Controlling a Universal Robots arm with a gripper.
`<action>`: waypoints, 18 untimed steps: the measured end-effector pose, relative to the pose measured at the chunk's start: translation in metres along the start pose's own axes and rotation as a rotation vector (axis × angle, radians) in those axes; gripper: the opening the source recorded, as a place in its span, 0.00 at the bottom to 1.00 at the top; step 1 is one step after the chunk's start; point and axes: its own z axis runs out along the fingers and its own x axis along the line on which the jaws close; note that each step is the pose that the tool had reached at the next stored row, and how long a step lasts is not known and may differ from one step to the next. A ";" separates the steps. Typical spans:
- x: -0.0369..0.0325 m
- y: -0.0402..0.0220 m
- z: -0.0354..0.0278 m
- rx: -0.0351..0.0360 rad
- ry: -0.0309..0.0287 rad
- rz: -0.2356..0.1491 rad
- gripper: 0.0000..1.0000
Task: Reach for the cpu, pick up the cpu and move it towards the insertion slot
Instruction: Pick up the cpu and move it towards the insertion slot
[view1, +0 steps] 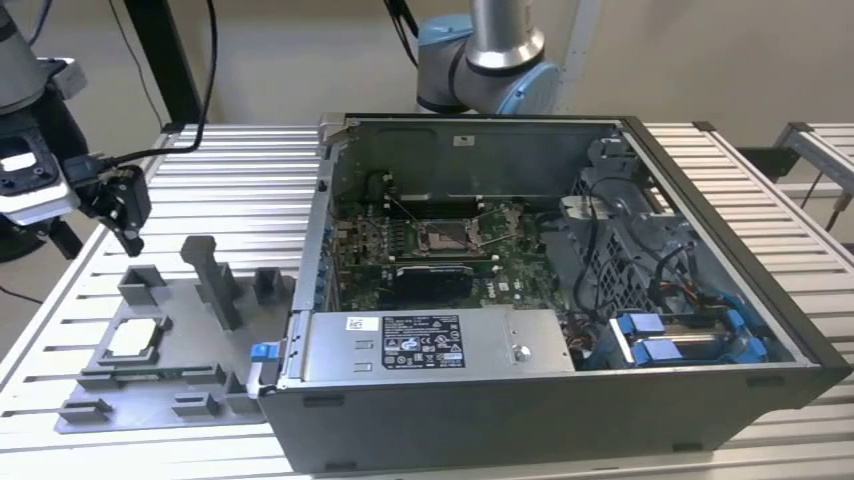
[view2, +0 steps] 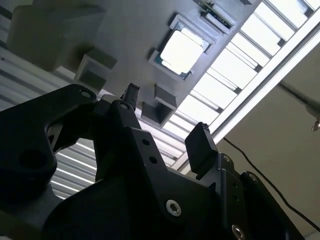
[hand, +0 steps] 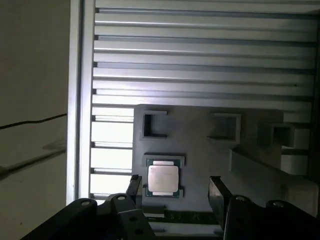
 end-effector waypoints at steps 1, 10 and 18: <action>0.0003 -0.0009 0.0018 -0.0001 -0.0001 0.000 1.00; 0.0035 -0.0093 0.0175 0.0000 0.0000 0.000 1.00; 0.0053 -0.0182 0.0317 -0.0001 -0.0001 0.000 1.00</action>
